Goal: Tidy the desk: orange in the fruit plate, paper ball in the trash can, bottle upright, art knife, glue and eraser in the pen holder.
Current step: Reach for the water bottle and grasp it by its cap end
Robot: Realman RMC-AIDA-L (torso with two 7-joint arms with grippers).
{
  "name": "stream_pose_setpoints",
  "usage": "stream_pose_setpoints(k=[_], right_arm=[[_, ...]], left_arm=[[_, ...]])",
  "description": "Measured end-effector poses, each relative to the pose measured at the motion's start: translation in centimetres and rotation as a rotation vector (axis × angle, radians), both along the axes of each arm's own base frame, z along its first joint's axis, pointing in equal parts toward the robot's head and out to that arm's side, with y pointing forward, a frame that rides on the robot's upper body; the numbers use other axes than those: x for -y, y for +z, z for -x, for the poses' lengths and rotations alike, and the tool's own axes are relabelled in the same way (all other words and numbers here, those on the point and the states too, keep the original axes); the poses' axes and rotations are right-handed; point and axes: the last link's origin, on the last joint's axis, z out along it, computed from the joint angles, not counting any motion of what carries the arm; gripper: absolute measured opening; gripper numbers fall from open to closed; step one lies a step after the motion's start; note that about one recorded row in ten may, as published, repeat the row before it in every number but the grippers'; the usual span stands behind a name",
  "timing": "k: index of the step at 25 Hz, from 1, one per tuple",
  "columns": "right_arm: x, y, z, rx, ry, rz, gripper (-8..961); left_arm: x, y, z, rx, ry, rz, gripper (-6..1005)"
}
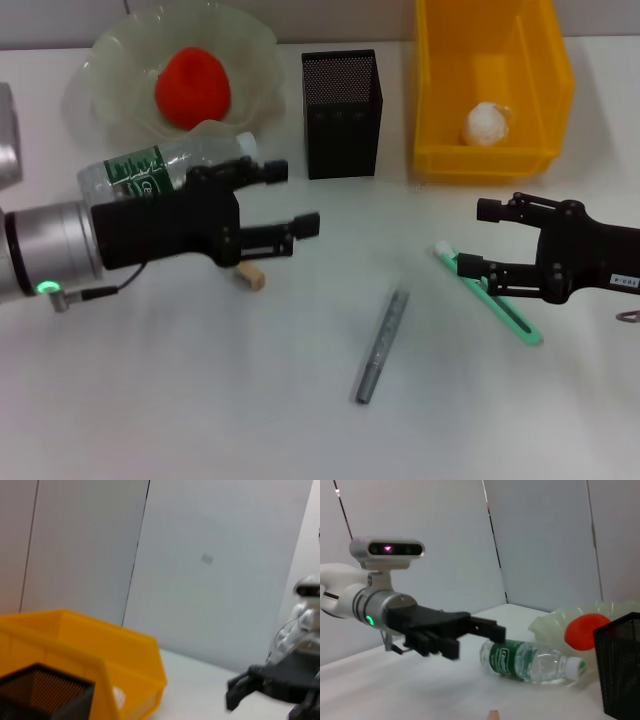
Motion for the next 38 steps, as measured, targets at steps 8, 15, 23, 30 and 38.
stream_pose_setpoints(k=[8, 15, 23, 30, 38], right_arm=[[-0.1, -0.2, 0.0, 0.004, -0.006, -0.002, 827], [-0.1, -0.4, 0.1, 0.0, -0.006, 0.0, 827], [0.0, -0.4, 0.1, -0.003, -0.011, 0.003, 827], [-0.1, -0.3, 0.1, -0.004, -0.014, -0.002, 827], [-0.1, -0.2, 0.1, -0.005, -0.015, -0.003, 827]], left_arm=[[-1.4, 2.4, -2.0, 0.08, -0.024, -0.042, 838], [-4.2, 5.9, -1.7, -0.035, 0.075, -0.072, 838], [-5.9, 10.0, 0.3, -0.292, 0.179, -0.112, 837], [-6.1, 11.3, 1.0, -0.474, 0.172, -0.144, 837], [-7.3, 9.9, 1.6, -0.633, 0.21, -0.16, 837]])
